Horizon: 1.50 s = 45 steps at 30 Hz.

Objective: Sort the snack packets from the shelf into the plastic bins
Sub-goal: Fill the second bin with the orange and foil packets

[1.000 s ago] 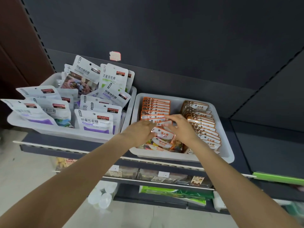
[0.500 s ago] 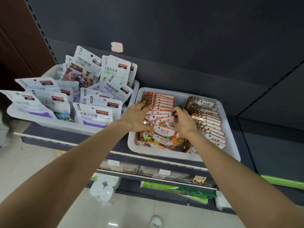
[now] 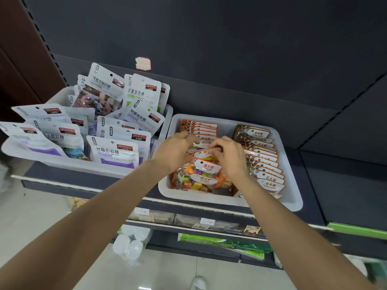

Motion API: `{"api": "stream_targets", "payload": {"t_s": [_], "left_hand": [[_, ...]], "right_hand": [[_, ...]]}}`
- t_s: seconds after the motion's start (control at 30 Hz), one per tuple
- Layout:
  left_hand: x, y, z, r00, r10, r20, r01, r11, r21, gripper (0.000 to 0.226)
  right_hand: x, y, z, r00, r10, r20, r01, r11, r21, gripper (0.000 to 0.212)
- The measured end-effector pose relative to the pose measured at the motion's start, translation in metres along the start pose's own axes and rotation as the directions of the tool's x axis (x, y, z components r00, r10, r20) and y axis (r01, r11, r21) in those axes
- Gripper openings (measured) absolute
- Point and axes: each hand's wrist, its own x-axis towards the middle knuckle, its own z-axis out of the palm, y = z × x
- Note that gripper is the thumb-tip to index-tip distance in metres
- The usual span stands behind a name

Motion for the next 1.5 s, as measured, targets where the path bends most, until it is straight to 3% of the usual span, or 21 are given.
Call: {"api": "stream_targets", "payload": {"t_s": [0.1, 0.17, 0.33, 0.5, 0.67, 0.73, 0.87, 0.97, 1.07, 1.13, 1.2, 1.27, 1.37, 1.43, 1.5], "left_hand": [[-0.009, -0.006, 0.004, 0.997, 0.003, 0.077, -0.005, 0.999, 0.033, 0.064], [-0.013, -0.012, 0.007, 0.99, -0.024, 0.143, 0.028, 0.999, -0.032, 0.072], [-0.024, -0.015, 0.007, 0.983, -0.063, 0.171, 0.098, 0.973, -0.207, 0.064], [-0.027, -0.002, 0.004, 0.982, -0.1, 0.162, 0.151, 0.926, -0.346, 0.064], [-0.026, 0.0, 0.001, 0.987, -0.068, 0.145, 0.117, 0.925, -0.362, 0.067], [-0.027, -0.001, -0.001, 0.991, -0.101, 0.087, 0.129, 0.899, -0.418, 0.069], [-0.031, -0.005, 0.002, 0.996, -0.043, 0.08, 0.061, 0.969, -0.241, 0.068], [-0.033, -0.008, 0.006, 0.991, 0.003, 0.136, 0.01, 0.996, -0.091, 0.064], [-0.033, -0.011, 0.007, 0.988, -0.018, 0.152, 0.031, 0.996, -0.078, 0.066], [-0.034, -0.012, 0.007, 0.988, -0.027, 0.154, 0.038, 0.997, -0.071, 0.07], [-0.033, -0.012, 0.007, 0.987, -0.029, 0.159, 0.039, 0.998, -0.059, 0.074], [-0.031, -0.011, 0.007, 0.984, -0.051, 0.172, 0.062, 0.996, -0.062, 0.076], [-0.033, -0.005, 0.006, 0.988, -0.023, 0.152, 0.032, 0.998, -0.059, 0.075], [-0.038, -0.005, 0.006, 0.993, 0.013, 0.121, -0.016, 1.0, 0.022, 0.075], [-0.041, -0.009, 0.007, 0.981, 0.03, 0.192, -0.057, 0.989, 0.137, 0.077]], "right_hand": [[-0.009, 0.012, -0.003, 0.987, 0.054, 0.153, -0.052, 0.999, -0.016, 0.021], [-0.012, 0.022, -0.011, 0.979, 0.096, 0.181, -0.102, 0.995, 0.022, 0.03], [-0.018, 0.03, -0.024, 0.932, 0.147, 0.331, -0.153, 0.988, -0.006, 0.036], [-0.019, 0.021, -0.015, 0.974, 0.145, 0.176, -0.122, 0.983, -0.139, 0.025], [-0.017, -0.009, -0.016, 1.0, 0.022, -0.015, -0.021, 1.0, 0.015, 0.014], [-0.017, -0.021, -0.014, 0.997, -0.07, -0.021, 0.071, 0.996, 0.049, 0.013], [-0.021, -0.022, 0.0, 0.972, -0.151, 0.182, 0.169, 0.982, -0.089, 0.017], [-0.018, -0.014, 0.001, 0.989, -0.045, 0.14, 0.049, 0.998, -0.031, 0.023], [-0.015, -0.006, -0.004, 0.991, 0.081, 0.103, -0.082, 0.997, -0.002, 0.053], [-0.014, -0.003, -0.006, 0.966, 0.146, 0.212, -0.164, 0.984, 0.071, 0.059], [-0.011, -0.001, -0.003, 0.937, 0.147, 0.316, -0.183, 0.979, 0.087, 0.052], [-0.01, -0.005, 0.001, 0.952, 0.125, 0.281, -0.139, 0.99, 0.03, 0.036], [-0.02, -0.012, 0.005, 0.997, 0.016, 0.077, -0.014, 1.0, -0.028, 0.017], [-0.03, -0.011, 0.007, 0.999, -0.043, -0.021, 0.043, 0.999, 0.006, 0.018], [-0.033, -0.009, 0.007, 0.997, 0.008, 0.071, -0.012, 0.998, 0.06, 0.03]]}}
